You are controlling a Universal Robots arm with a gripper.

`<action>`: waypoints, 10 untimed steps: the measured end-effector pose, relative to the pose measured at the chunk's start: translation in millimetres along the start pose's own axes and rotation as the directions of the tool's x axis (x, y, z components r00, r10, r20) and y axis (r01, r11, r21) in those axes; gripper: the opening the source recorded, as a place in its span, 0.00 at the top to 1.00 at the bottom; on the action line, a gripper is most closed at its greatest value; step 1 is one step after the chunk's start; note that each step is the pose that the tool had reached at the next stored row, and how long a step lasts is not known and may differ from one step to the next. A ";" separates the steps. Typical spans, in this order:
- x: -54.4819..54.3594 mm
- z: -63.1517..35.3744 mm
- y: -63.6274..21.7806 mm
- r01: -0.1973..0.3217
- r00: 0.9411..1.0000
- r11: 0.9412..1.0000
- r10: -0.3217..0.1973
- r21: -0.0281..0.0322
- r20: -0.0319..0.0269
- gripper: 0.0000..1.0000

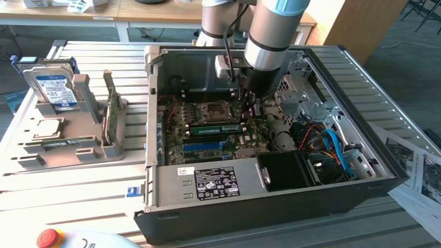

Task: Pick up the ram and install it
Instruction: 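Press down the ram until it locks into place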

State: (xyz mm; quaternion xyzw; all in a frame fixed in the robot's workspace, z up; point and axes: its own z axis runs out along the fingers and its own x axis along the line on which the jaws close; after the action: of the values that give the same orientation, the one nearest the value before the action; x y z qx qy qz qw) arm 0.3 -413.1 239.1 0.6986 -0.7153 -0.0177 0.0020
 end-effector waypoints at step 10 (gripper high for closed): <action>0.0 0.0 -1.3 0.000 1.000 1.000 0.000 0.000 0.000 0.89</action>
State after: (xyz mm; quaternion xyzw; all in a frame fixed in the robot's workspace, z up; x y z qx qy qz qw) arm 1.6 -413.1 239.1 0.6986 -0.7152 -0.0177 0.0019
